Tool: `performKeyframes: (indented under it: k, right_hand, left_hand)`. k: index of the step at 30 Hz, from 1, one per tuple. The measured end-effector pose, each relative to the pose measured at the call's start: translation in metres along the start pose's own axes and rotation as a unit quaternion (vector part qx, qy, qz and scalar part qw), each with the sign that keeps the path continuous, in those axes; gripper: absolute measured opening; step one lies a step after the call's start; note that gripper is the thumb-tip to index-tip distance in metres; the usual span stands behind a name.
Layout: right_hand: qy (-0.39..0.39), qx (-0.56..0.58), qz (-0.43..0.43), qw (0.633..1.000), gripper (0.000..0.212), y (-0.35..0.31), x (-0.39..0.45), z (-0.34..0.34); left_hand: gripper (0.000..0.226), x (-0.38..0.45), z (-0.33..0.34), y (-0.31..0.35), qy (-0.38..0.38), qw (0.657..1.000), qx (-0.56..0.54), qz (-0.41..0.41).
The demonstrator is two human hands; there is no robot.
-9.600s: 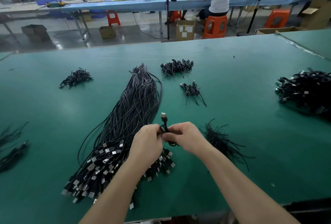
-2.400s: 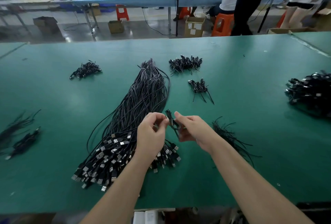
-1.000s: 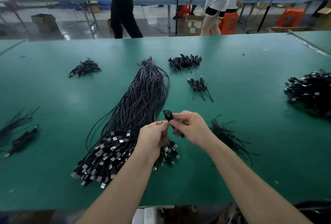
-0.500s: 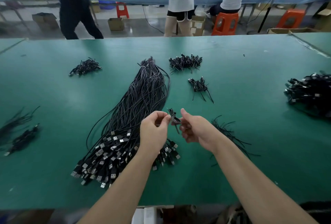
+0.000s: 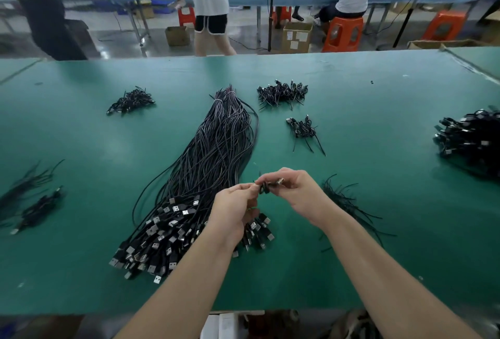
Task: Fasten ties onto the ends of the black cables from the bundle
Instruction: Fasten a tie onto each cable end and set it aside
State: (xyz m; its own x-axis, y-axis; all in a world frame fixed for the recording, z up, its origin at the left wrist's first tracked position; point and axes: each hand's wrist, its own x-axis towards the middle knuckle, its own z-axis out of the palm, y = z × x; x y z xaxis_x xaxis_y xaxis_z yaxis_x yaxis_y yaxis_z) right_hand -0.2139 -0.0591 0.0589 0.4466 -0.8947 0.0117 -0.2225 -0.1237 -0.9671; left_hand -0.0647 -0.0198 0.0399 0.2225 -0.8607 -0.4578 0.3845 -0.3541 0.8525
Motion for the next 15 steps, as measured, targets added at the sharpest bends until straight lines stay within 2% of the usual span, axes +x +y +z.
performKeyframes:
  k: [2, 5, 7, 9, 10, 12, 14, 15]
  right_hand:
    - [-0.007, -0.025, -0.011, 1.000, 0.044, 0.002, -0.001, -0.003]
    - [-0.035, 0.021, -0.006, 0.999, 0.044, 0.004, -0.003, -0.004]
    - [-0.014, 0.085, 0.013, 0.996, 0.035, 0.006, -0.001, -0.003]
    - [0.034, 0.133, 0.065, 0.988, 0.018, 0.008, 0.001, -0.005]
    - [0.043, 0.125, 0.096, 0.987, 0.016, 0.008, 0.001, -0.006]
    - [0.012, 0.077, 0.152, 0.985, 0.027, 0.007, 0.000, -0.007]
    - [-0.027, 0.077, 0.159, 0.984, 0.028, 0.007, -0.002, -0.006]
    - [-0.039, 0.095, 0.145, 0.984, 0.025, 0.006, -0.003, -0.005]
  left_hand:
    - [0.019, 0.001, 0.001, -0.001, 0.002, 0.999, -0.019, -0.036]
    - [0.016, 0.000, 0.000, -0.001, -0.001, 0.998, -0.032, -0.048]
    - [0.013, 0.000, -0.003, -0.001, 0.014, 1.000, 0.010, 0.012]
    - [0.013, -0.004, -0.005, -0.001, 0.036, 0.989, 0.093, 0.113]
    - [0.014, -0.006, -0.005, 0.000, 0.052, 0.972, 0.148, 0.174]
    - [0.012, -0.010, -0.007, 0.001, 0.074, 0.914, 0.263, 0.299]
    - [0.010, -0.013, -0.007, 0.000, 0.071, 0.846, 0.345, 0.400]
    - [0.010, -0.014, -0.007, -0.001, 0.066, 0.823, 0.364, 0.430]
